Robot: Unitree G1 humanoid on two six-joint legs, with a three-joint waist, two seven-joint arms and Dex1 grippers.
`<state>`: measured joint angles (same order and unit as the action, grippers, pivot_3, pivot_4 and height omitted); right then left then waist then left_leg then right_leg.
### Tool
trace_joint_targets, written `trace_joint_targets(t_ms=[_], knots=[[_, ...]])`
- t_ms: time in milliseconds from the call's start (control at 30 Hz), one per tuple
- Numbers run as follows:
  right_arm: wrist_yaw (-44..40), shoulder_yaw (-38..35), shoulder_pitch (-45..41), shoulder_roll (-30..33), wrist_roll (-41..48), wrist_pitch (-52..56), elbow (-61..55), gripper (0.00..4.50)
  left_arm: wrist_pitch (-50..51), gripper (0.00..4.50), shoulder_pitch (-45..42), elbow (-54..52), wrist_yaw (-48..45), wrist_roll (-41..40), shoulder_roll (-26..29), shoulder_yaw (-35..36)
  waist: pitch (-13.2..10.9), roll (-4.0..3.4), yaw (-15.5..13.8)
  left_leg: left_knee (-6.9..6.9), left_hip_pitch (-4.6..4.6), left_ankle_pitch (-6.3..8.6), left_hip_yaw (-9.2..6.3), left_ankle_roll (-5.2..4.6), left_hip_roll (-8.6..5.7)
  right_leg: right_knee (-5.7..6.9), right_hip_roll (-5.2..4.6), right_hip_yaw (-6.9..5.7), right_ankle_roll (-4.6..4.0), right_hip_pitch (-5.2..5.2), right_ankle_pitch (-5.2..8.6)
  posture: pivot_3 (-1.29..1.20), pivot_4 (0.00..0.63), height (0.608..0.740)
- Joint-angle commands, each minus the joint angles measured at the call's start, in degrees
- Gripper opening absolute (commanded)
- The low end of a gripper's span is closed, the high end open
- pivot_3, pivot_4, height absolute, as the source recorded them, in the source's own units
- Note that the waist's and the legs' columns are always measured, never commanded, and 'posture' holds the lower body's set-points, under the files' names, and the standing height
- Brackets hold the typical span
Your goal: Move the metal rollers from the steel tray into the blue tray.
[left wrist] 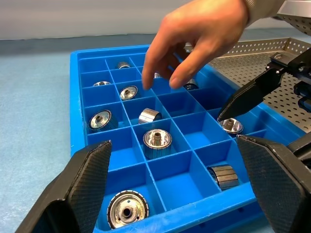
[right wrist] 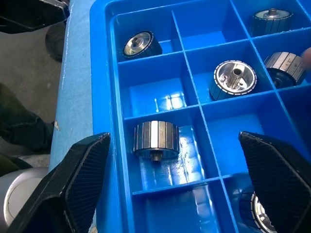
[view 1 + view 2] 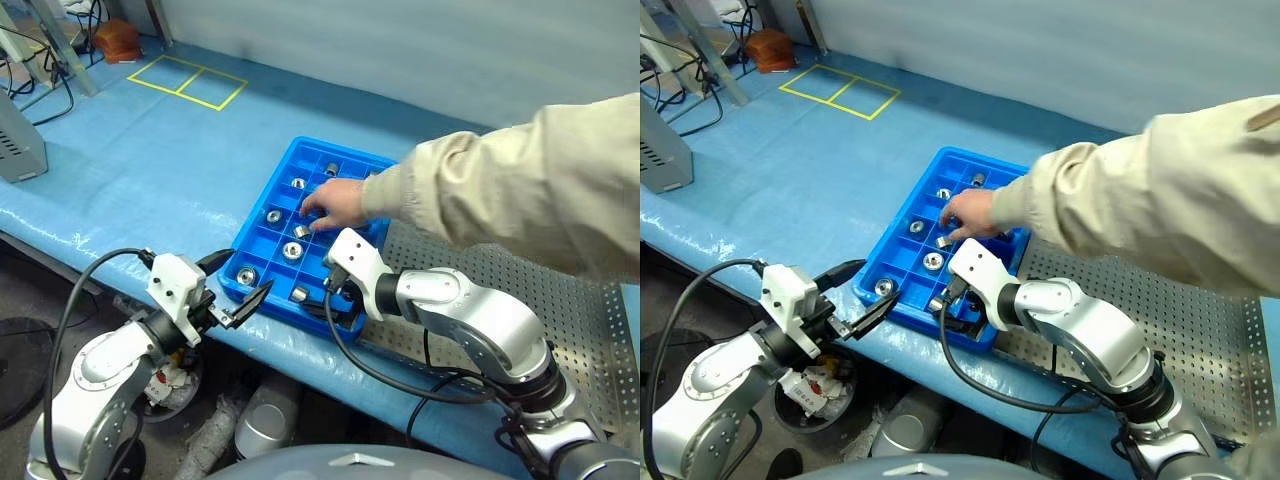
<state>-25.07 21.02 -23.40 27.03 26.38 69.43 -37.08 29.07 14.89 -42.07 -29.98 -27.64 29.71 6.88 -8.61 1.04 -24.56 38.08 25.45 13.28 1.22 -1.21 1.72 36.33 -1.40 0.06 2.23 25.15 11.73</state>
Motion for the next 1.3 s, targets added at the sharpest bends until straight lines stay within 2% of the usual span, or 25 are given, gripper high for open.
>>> trace_joint_targets(t_ms=[33, 533, 1300], knots=[[0.15, -0.81, 0.0, -0.28, 0.35, -0.28, -1.81, 4.48, -0.04, 4.5, -0.17, -1.0, -0.11, -0.28, 0.54, 0.07, 0.0, 0.0, 0.0, 0.0, 0.0, 0.0, 0.0, 0.0, 0.0, 0.02, 0.0, 0.0, -0.01, 0.0, 0.0, 0.47, 0.15, 0.74], [0.8, -1.05, 0.58, 0.08, 0.1, 0.15, -1.8, 4.48, 0.16, 4.5, -1.03, -0.36, -0.42, -0.22, 0.49, -0.75, 0.0, 0.0, 0.09, 0.11, -0.07, -0.08, -0.01, 0.13, 0.02, 0.47, 0.0, 0.0, -0.16, 0.09, 0.1, 0.46, 0.15, 0.74], [1.96, -1.53, 0.98, -0.41, 0.26, 0.37, -2.58, 4.48, 0.24, 4.5, -2.48, -0.03, -0.78, -0.65, 0.52, -1.54, 0.0, 0.0, 0.19, 0.11, -0.09, -0.08, -0.02, 0.14, 0.02, 0.49, 0.01, 0.0, -0.18, 0.1, 0.12, 0.43, 0.15, 0.74]])
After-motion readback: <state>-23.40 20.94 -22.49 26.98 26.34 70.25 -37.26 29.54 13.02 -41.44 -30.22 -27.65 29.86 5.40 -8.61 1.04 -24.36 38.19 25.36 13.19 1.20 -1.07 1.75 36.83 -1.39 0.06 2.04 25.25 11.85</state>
